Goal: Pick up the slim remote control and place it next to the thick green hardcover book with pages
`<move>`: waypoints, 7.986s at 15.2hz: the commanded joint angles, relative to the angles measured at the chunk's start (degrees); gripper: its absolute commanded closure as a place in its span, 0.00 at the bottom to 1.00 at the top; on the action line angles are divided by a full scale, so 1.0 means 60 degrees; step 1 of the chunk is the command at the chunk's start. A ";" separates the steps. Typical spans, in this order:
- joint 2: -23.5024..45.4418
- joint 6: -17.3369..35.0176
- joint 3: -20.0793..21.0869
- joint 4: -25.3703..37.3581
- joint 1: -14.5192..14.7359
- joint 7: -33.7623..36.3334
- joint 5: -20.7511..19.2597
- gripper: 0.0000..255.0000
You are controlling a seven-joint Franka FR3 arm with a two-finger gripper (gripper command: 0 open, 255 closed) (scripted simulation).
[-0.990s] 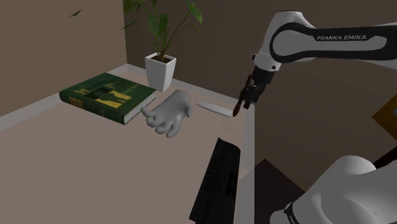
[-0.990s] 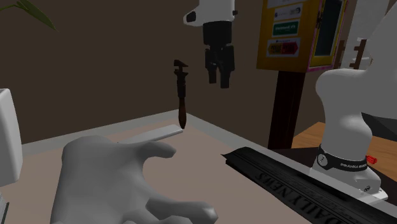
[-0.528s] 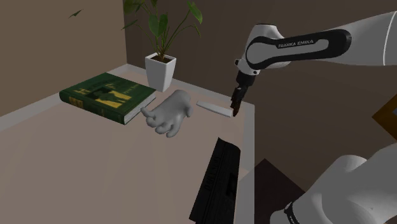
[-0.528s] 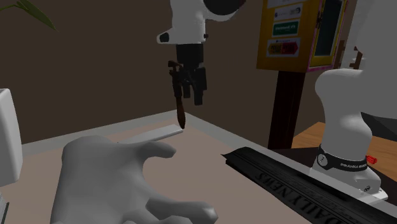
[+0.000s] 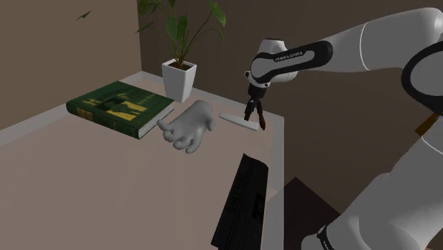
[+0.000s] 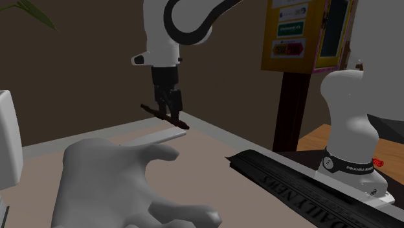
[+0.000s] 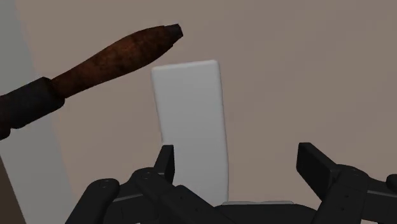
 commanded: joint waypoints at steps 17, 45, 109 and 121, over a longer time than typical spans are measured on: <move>0.2199 0.1119 0.0190 0.1150 -0.0189 -0.1176 0.0568 0.00; 0.1284 -0.0681 0.0098 0.2061 -0.0118 -0.1004 0.0283 1.00; 0.6122 -0.2784 0.3000 0.8967 0.5361 0.7498 -0.0656 1.00; 0.6338 -0.1870 0.2989 0.8268 0.5349 0.7522 -0.0675 1.00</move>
